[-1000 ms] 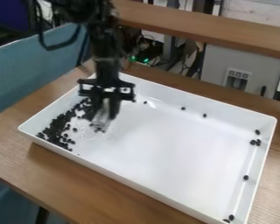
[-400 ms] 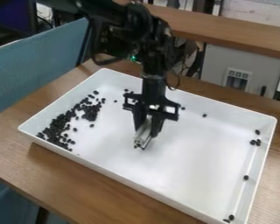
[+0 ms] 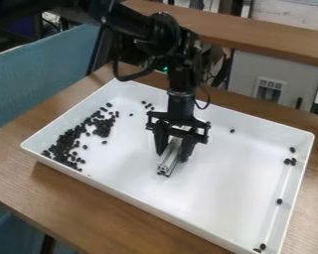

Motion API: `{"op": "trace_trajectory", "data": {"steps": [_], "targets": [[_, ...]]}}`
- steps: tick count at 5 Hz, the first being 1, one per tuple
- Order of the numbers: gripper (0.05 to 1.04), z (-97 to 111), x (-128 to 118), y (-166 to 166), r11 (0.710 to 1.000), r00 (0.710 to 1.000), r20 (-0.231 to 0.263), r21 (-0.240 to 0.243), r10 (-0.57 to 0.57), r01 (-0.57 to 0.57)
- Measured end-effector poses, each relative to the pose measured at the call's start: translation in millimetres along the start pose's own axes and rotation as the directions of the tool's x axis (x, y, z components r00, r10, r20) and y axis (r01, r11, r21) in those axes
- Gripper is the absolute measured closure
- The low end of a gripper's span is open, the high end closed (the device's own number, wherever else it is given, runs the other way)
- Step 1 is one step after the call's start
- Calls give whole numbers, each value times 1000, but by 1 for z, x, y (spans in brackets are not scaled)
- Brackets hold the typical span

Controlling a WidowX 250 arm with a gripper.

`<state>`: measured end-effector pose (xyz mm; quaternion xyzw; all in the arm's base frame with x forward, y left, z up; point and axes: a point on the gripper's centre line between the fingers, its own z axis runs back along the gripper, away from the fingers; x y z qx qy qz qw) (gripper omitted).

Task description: Sweep into pile

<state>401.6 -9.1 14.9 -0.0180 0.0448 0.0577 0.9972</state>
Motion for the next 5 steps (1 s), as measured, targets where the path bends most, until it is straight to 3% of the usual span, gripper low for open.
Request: {"op": "trace_trajectory", "data": {"steps": [1, 3, 4, 5], "targets": [[83, 6, -7, -7, 1000, 1000, 10, -12, 6, -6], [80, 50, -35, -71, 993, 989, 96, -25, -112, 115], [82, 49, -66, -116, 969, 963, 107, 3, -248, 249], [82, 52, -88, -137, 954, 947, 121, 19, -299, 299]]}}
